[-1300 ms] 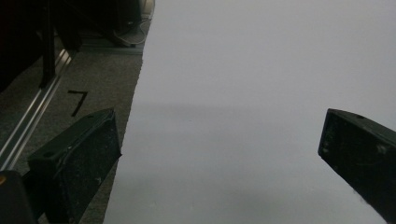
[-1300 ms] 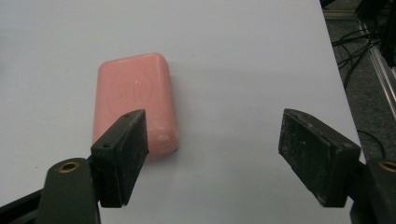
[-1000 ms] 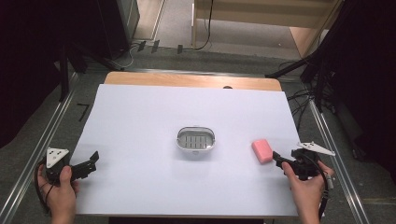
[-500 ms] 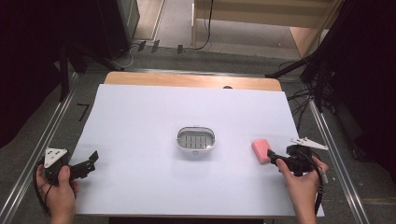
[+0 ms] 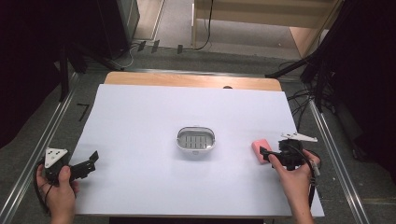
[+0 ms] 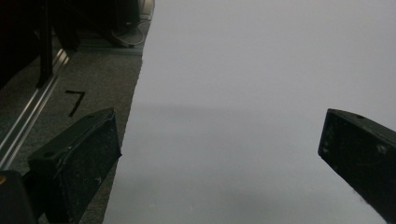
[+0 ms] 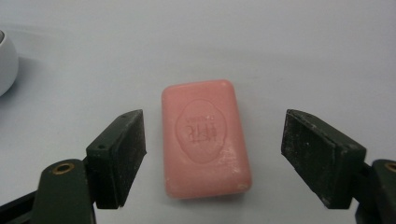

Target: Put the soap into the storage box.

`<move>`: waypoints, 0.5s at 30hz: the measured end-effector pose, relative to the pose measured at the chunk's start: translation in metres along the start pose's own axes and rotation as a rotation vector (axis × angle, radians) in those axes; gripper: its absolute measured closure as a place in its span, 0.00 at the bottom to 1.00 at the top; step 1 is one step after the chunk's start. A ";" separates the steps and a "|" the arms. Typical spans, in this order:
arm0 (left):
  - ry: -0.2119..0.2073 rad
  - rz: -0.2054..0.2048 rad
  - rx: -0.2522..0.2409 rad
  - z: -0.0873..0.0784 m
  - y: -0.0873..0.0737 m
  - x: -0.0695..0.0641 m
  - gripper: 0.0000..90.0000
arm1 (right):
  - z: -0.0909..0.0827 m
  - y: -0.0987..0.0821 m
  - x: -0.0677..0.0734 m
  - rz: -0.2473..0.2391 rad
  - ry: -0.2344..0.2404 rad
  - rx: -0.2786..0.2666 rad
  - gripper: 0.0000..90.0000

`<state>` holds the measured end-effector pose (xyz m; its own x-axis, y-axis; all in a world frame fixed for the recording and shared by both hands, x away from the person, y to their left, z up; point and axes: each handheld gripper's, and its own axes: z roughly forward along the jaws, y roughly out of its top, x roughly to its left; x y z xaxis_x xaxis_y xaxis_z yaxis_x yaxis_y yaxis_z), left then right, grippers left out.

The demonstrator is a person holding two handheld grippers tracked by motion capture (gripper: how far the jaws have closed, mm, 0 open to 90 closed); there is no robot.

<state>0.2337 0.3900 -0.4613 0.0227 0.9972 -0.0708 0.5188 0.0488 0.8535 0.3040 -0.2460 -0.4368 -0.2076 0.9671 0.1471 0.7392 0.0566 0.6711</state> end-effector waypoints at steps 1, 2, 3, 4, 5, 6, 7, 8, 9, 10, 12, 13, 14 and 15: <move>-0.001 0.000 0.000 0.000 0.000 0.000 0.00 | 0.004 0.001 0.003 -0.010 0.002 0.012 0.25; -0.001 0.000 0.000 0.000 0.000 0.000 0.00 | 0.005 0.001 0.004 -0.011 0.002 0.015 0.25; -0.002 0.000 0.000 0.000 0.000 0.000 0.00 | 0.007 0.002 0.005 -0.016 0.004 0.022 0.25; -0.004 -0.001 0.001 0.000 0.000 0.001 0.00 | 0.008 0.002 0.007 -0.021 0.002 0.026 0.25; -0.004 -0.001 0.001 0.000 0.000 0.001 0.00 | 0.010 0.002 0.008 -0.021 0.003 0.032 0.25; -0.005 -0.001 0.003 0.000 0.000 0.001 0.00 | 0.011 0.002 0.008 -0.024 0.004 0.035 0.24; -0.005 0.000 0.004 0.000 0.000 0.001 0.00 | 0.013 0.002 0.009 -0.026 0.004 0.041 0.24; -0.005 -0.001 0.004 0.000 0.000 0.001 0.00 | 0.014 0.002 0.010 -0.034 0.003 0.046 0.24; -0.005 -0.002 0.004 0.000 0.000 0.001 0.00 | 0.015 0.002 0.011 -0.032 0.000 0.052 0.24; -0.006 -0.002 0.005 0.000 0.000 0.001 0.00 | 0.017 0.002 0.010 -0.039 0.003 0.055 0.24; -0.006 -0.004 0.006 0.000 0.000 0.001 0.00 | 0.019 0.002 0.011 -0.039 -0.001 0.062 0.24; -0.005 -0.003 0.005 0.000 0.000 0.001 0.00 | 0.021 0.002 0.010 -0.040 -0.002 0.069 0.25; -0.005 -0.003 0.004 0.000 0.000 0.001 0.00 | 0.021 0.002 0.011 -0.041 -0.005 0.071 0.25; -0.005 -0.001 0.005 0.000 0.000 0.001 0.00 | 0.022 0.002 0.010 -0.043 -0.012 0.072 0.26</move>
<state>0.2342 0.3907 -0.4613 0.0267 0.9969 -0.0744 0.5227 0.0496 0.8511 0.3174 -0.2306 -0.4496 -0.2326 0.9663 0.1106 0.7738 0.1150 0.6229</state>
